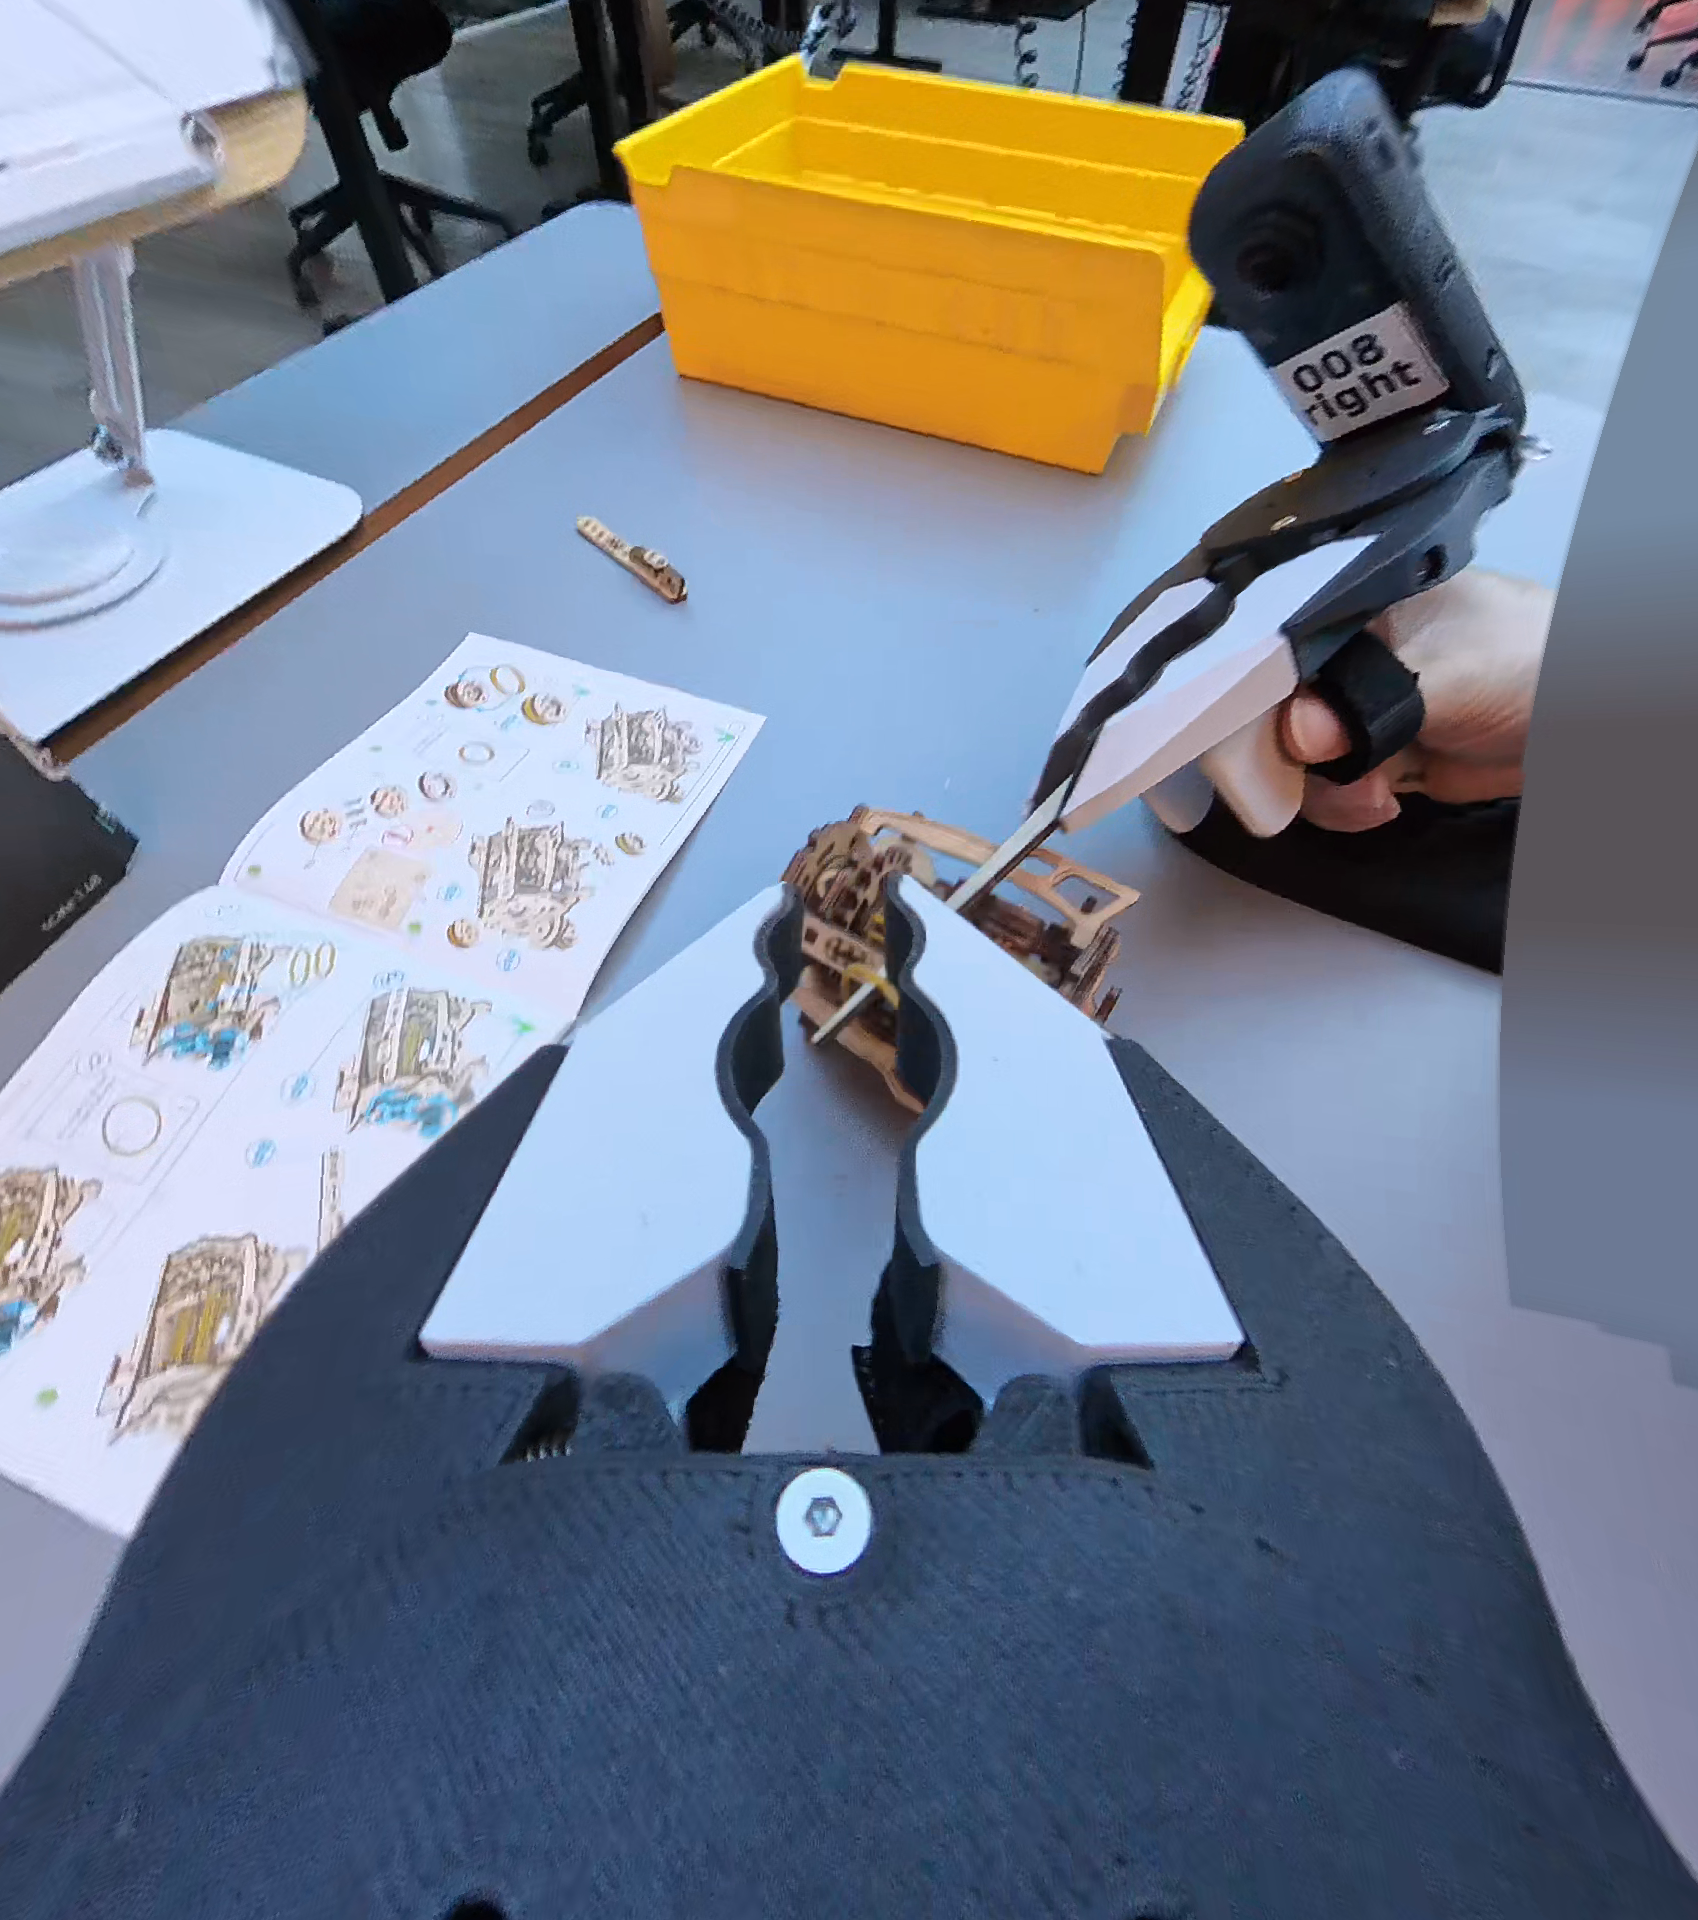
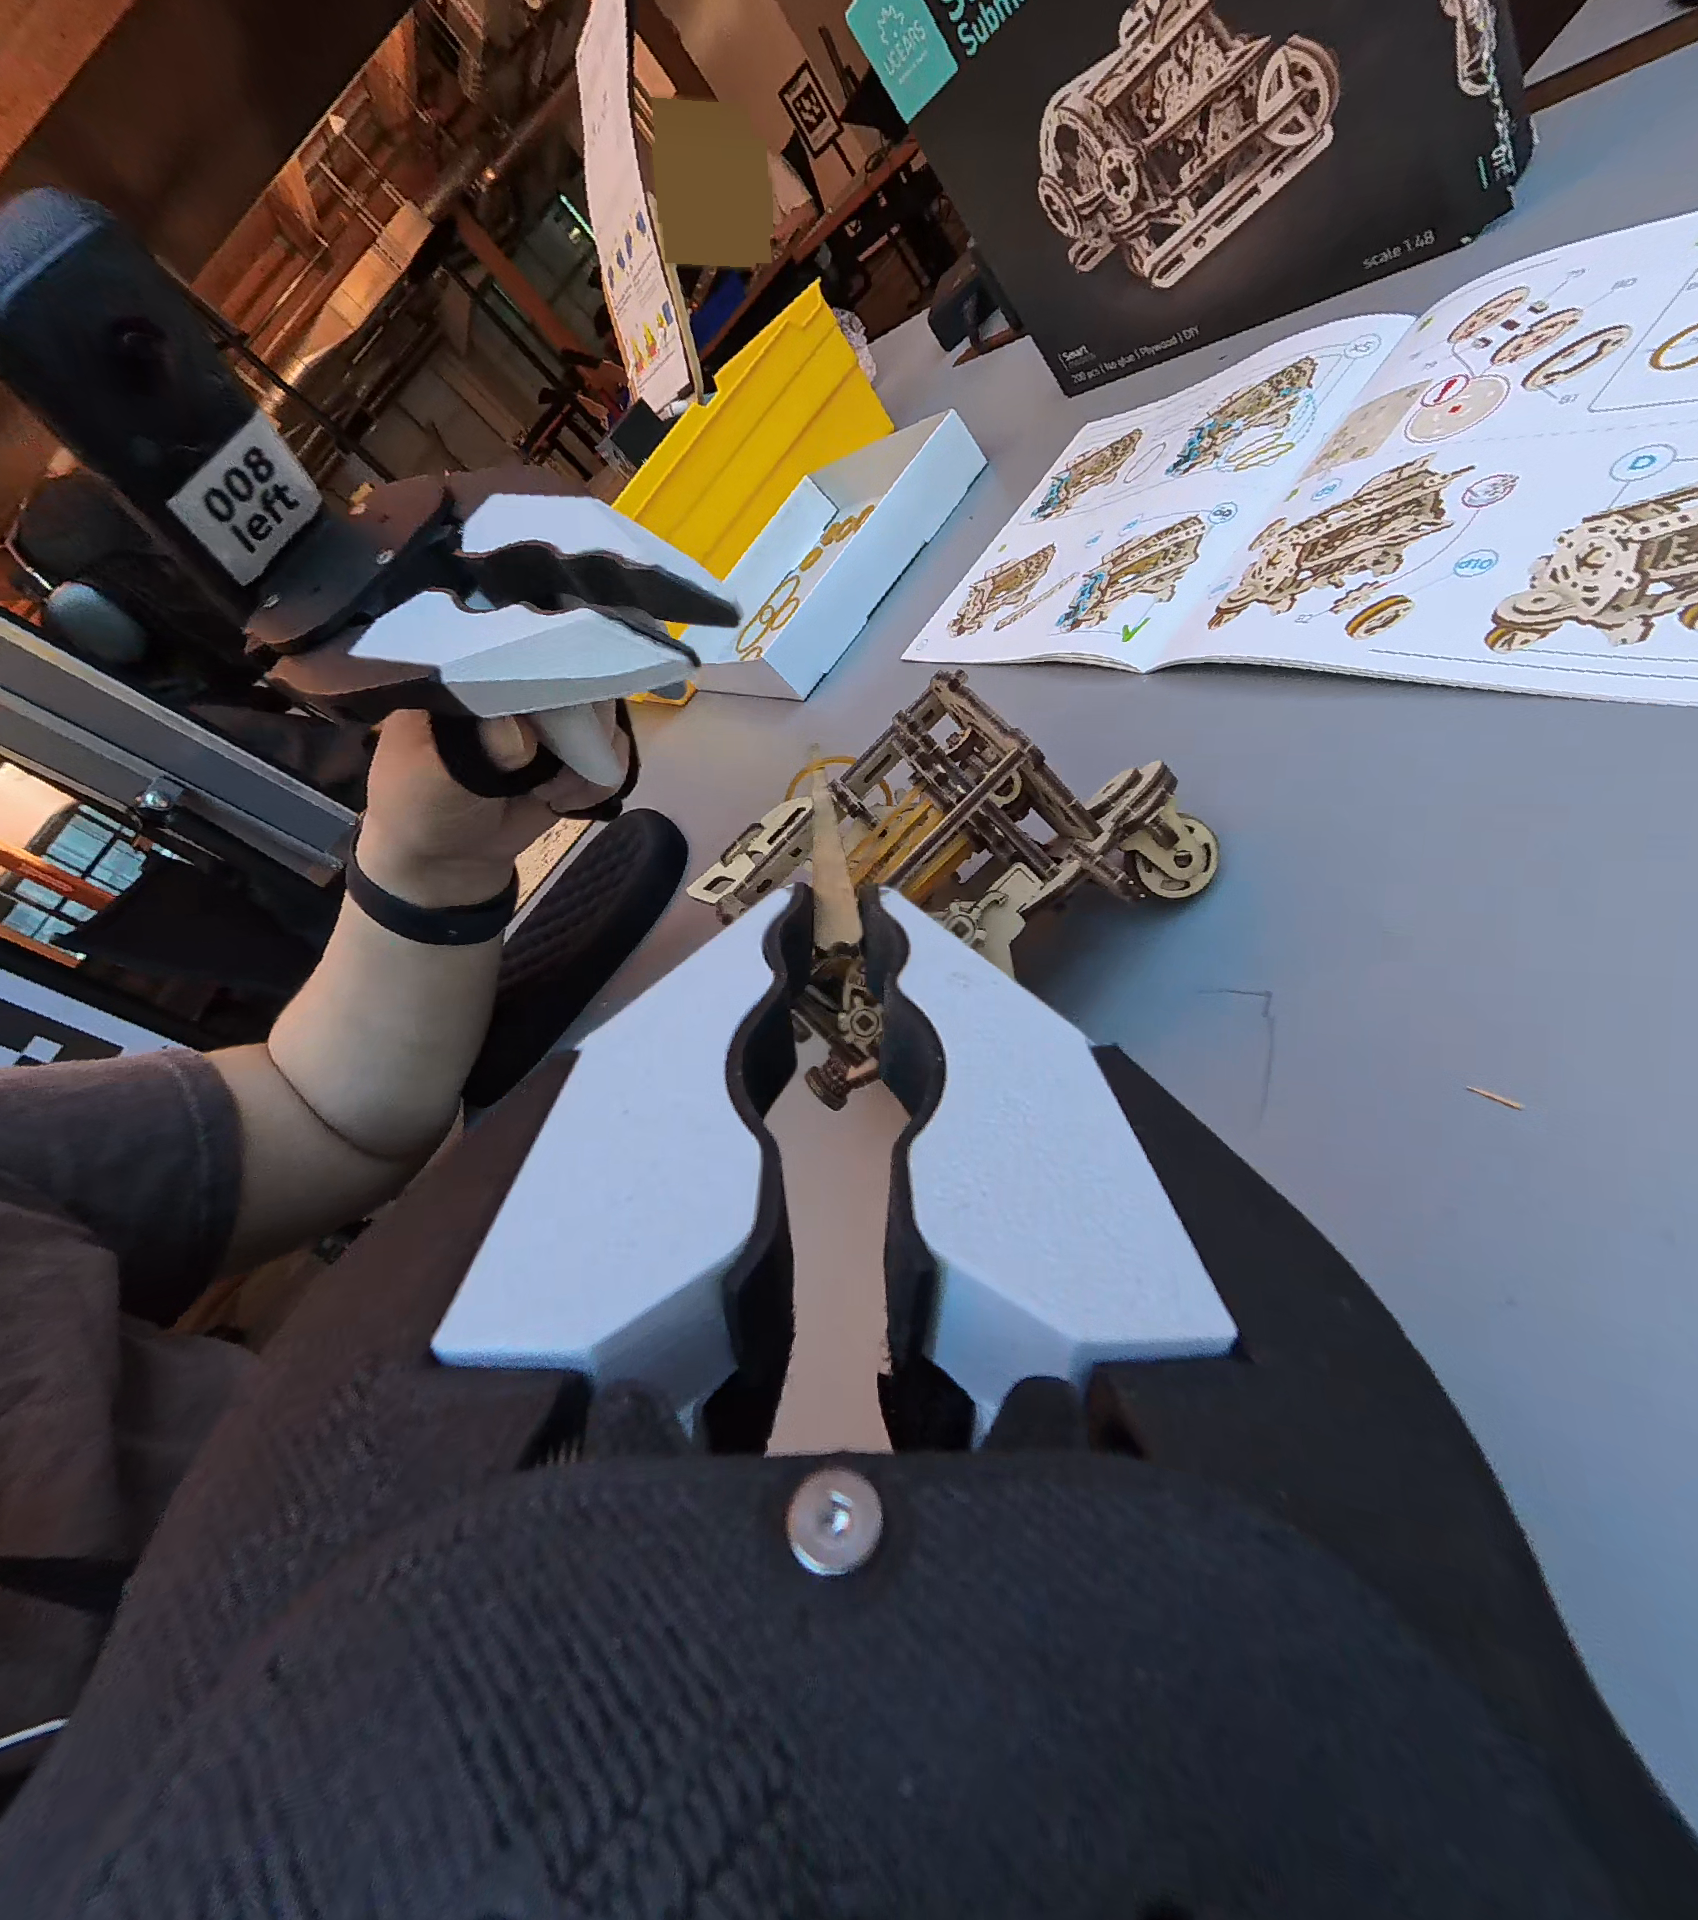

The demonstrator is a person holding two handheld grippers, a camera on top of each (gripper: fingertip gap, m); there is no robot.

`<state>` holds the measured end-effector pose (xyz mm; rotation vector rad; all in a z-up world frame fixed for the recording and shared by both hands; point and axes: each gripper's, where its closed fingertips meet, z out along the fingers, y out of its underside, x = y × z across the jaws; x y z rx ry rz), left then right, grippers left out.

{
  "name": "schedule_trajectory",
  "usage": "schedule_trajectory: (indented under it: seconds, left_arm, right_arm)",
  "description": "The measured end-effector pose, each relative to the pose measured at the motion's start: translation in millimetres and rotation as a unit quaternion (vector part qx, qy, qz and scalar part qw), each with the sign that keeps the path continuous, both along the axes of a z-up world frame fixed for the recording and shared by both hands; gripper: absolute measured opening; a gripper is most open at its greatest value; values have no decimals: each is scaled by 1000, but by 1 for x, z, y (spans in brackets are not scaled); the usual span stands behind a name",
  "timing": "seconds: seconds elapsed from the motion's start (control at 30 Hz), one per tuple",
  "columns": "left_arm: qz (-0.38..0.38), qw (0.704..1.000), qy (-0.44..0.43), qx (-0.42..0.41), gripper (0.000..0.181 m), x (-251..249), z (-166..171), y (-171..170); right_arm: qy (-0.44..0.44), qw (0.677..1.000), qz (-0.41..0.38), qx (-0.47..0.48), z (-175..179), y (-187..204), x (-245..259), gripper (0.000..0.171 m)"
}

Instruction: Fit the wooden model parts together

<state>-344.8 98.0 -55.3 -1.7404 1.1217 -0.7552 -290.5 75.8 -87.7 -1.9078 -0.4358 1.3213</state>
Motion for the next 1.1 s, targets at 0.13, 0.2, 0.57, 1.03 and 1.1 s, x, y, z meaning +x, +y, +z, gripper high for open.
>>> schedule_trajectory:
  seconds: [0.13, 0.2, 0.57, 1.03, 1.1]
  left_arm:
    - [18, 999, 0, -44, 13, -10, -14, -4]
    - [19, 997, -17, -69, 12, -11, -19, -5]
    - [22, 992, -83, -97, 34, -16, -2, -2]
    - [20, 999, -37, -2, 0, 27, -2, -17]
    - [7, 1000, -25, 0, 0, 31, -2, -23]
  right_arm:
    - [14, 1000, 5, 4, 4, -1, 0, 7]
    - [20, 1000, 5, 8, 6, 0, -1, 7]
    - [50, 995, -2, 83, 35, -5, -1, 7]
    - [17, 988, -24, 148, 63, -21, 13, 7]
    - [8, 987, -34, 154, 63, -20, 17, 7]
